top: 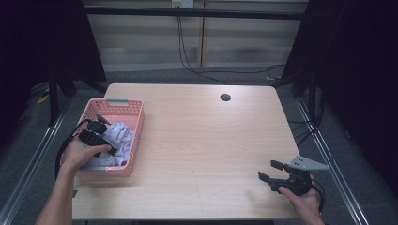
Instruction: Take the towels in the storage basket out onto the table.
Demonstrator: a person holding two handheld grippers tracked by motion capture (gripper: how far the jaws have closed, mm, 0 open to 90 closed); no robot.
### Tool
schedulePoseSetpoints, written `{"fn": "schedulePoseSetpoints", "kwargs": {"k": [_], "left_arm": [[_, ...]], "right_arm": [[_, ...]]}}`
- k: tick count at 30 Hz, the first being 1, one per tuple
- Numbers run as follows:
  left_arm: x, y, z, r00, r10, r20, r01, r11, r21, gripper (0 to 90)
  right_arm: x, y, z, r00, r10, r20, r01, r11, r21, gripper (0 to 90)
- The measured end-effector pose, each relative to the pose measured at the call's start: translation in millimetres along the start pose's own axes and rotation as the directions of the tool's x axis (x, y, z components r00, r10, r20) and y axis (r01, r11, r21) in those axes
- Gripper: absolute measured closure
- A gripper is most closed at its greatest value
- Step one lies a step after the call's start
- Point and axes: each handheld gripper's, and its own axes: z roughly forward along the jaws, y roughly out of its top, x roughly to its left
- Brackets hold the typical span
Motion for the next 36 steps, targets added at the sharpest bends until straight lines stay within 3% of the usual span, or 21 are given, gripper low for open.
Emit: {"fn": "schedulePoseSetpoints", "kwargs": {"k": [5,7,12,14,16,17,20,25,26,28,29,34,36], "left_arm": [[7.1,-7.2,-12.0,0.9984,-0.033,0.045,0.037,0.9964,-0.076,56.5],[8.5,-9.1,-17.5,0.9969,-0.028,0.074,0.035,0.9946,-0.098,56.5],[7.3,-10.7,-27.1,0.9965,-0.034,0.076,0.043,0.9908,-0.128,56.2],[7.3,-11.5,-30.6,0.996,-0.063,0.063,0.073,0.9837,-0.164,55.7],[10.0,-12.0,-35.0,0.9957,-0.061,0.07,0.072,0.9818,-0.176,55.8],[9.9,-12.2,-36.3,0.9942,-0.075,0.077,0.089,0.976,-0.199,55.8],[12.4,-13.2,-42.8,0.9908,-0.075,0.112,0.099,0.9694,-0.225,55.8],[13.8,-14.7,-53.1,0.9905,-0.067,0.12,0.098,0.958,-0.27,55.6],[13.0,-15.0,-55.6,0.9901,-0.072,0.121,0.104,0.9525,-0.286,55.6],[13.7,-15.0,-59.9,0.9902,-0.074,0.119,0.106,0.9488,-0.298,55.4],[13.3,-15.0,-62.0,0.9886,-0.087,0.123,0.122,0.9425,-0.311,55.4],[9.5,-14.2,-72.7,0.9895,-0.073,0.125,0.111,0.9343,-0.339,55.3],[7.0,-13.2,-75.9,0.9876,-0.082,0.134,0.125,0.9254,-0.358,55.3]], "right_arm": [[0.1,0.3,0.8,1.0,0.002,0.001,-0.002,1.0,0.003,26.2],[0.3,0.2,0.8,1.0,0.001,0.0,-0.001,1.0,0.005,26.2],[0.6,0.1,0.4,1.0,-0.001,-0.002,0.001,1.0,0.0,26.1],[0.9,0.1,-0.2,1.0,0.0,0.002,0.0,1.0,-0.002,26.3],[0.8,0.1,-1.3,1.0,0.002,0.005,-0.002,1.0,-0.008,26.4],[0.7,0.1,-1.6,1.0,0.004,0.007,-0.004,1.0,-0.01,26.4],[0.6,0.1,-1.5,1.0,0.006,0.005,-0.006,1.0,-0.01,26.4],[0.6,0.3,-1.7,0.9999,0.005,0.009,-0.005,1.0,-0.013,26.4],[0.6,0.3,-1.9,0.9999,0.008,0.007,-0.007,1.0,-0.016,26.6],[0.6,0.3,-2.6,0.9999,0.009,0.005,-0.009,1.0,-0.02,26.5],[0.6,0.2,-2.7,0.9999,0.009,0.006,-0.009,1.0,-0.02,26.6],[0.7,0.3,-2.6,1.0,0.008,0.004,-0.008,1.0,-0.02,26.6],[0.7,0.3,-2.6,1.0,0.008,0.004,-0.008,1.0,-0.02,26.6]]}}
